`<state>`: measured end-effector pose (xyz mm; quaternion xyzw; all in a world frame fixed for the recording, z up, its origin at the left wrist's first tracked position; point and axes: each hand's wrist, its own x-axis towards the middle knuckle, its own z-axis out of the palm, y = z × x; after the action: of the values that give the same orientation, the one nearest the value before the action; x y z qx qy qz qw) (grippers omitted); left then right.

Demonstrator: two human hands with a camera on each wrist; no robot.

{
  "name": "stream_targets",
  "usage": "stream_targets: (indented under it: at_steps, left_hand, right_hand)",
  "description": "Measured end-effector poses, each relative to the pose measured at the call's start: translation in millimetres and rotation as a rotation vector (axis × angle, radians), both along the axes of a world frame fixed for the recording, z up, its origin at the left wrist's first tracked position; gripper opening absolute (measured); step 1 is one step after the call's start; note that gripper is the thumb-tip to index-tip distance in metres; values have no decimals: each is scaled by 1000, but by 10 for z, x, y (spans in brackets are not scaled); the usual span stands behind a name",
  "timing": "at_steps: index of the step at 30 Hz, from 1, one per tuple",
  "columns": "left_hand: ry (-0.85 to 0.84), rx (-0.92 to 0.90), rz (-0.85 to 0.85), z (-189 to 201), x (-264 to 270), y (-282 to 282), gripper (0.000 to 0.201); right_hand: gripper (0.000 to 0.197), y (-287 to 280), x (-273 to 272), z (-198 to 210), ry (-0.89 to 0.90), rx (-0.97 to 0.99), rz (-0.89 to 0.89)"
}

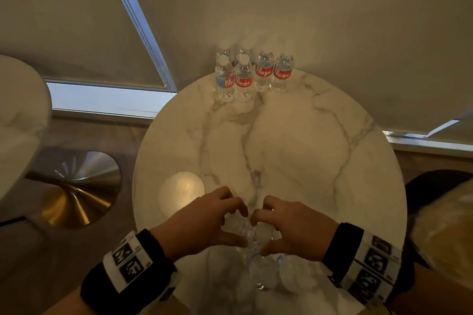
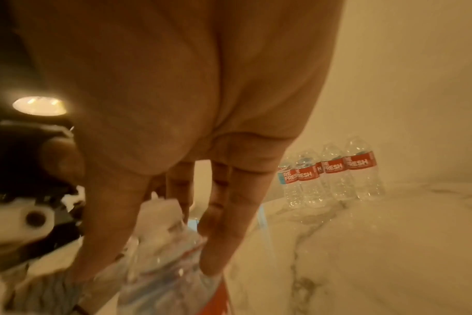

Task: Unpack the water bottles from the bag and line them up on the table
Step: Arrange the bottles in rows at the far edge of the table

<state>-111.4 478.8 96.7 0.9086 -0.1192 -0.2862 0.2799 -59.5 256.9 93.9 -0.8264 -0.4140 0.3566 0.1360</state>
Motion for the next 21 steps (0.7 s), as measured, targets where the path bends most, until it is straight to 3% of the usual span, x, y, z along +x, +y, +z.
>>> stream_targets:
  at_steps: [4, 8, 14, 21]
  left_hand:
    - [-64, 68, -35, -97, 190, -22, 33]
    - [-112, 38, -15, -45, 668, -28, 30]
    - [-228, 22, -35, -86, 1636, -136, 31]
    - [-361, 30, 33, -125, 2711, -334, 33]
  right_hand:
    - [32, -28, 88, -23, -73, 62, -64]
    - [31, -116, 495, 25, -158, 26, -191]
    - [33, -170, 1387, 19, -302, -118, -380]
    - [34, -11, 2442, -77, -405, -135, -621]
